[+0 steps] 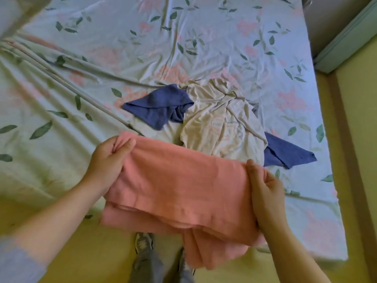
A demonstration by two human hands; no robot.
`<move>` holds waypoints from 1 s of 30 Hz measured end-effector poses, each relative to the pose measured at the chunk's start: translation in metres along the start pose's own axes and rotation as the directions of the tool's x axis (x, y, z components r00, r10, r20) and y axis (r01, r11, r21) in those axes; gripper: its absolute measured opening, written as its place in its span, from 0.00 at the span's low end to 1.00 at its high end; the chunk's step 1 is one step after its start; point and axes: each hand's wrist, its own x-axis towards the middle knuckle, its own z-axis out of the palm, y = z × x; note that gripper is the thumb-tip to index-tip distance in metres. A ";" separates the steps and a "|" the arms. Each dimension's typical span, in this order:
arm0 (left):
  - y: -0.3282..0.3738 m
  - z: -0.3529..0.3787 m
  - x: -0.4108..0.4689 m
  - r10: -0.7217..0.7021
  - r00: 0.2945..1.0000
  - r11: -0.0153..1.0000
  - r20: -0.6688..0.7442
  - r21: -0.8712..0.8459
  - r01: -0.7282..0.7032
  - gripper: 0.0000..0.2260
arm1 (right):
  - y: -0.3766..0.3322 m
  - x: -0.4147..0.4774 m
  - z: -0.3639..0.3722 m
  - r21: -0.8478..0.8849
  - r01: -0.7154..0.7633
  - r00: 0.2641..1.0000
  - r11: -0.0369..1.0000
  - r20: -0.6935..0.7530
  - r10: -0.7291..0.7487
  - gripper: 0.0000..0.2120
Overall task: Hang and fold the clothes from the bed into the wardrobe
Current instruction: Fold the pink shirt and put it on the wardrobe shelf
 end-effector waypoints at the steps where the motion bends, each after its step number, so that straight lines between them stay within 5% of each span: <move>1: -0.012 0.010 0.007 -0.026 1.000 0.999 0.008 0.031 0.026 0.18 | 0.013 0.010 0.003 -0.021 -0.038 0.999 0.999 -0.004 0.038 0.26; 4: -0.049 0.050 0.041 -0.077 0.997 0.969 -0.001 0.236 0.075 0.13 | 0.053 0.057 0.021 -0.158 -0.122 0.991 0.980 0.033 0.129 0.23; 7: -0.084 0.083 0.056 -0.150 0.989 0.830 0.016 0.546 0.117 0.14 | 0.089 0.084 0.038 -0.342 -0.135 0.979 0.930 0.099 0.179 0.17; 11: -0.099 0.087 0.051 -0.092 0.995 0.708 -0.047 0.699 0.098 0.18 | 0.104 0.081 0.045 -0.467 -0.097 0.995 0.879 -0.033 0.092 0.20; 17: -0.101 0.074 0.029 -0.399 0.917 0.764 0.003 0.554 0.331 0.22 | 0.101 0.058 0.037 -0.428 -0.294 0.942 0.855 0.023 0.336 0.19; 22: -0.090 0.069 0.034 -0.560 0.820 0.795 0.119 0.357 0.491 0.09 | 0.081 0.058 0.040 -0.391 -0.305 0.922 0.868 0.109 0.373 0.17; 24: -0.082 0.067 0.041 -0.612 0.774 0.790 0.163 0.178 0.587 0.04 | 0.068 0.063 0.035 -0.101 -0.499 0.831 0.860 0.225 0.509 0.12; 26: -0.077 0.060 0.043 -0.679 0.691 0.712 0.246 -0.006 0.702 0.05 | 0.060 0.068 0.025 0.137 -0.666 0.721 0.733 0.371 0.585 0.13; 30: -0.087 0.049 0.025 -0.759 0.552 0.602 0.344 0.049 0.797 0.07 | 0.071 0.072 0.013 0.156 -0.789 0.603 0.594 0.381 0.701 0.13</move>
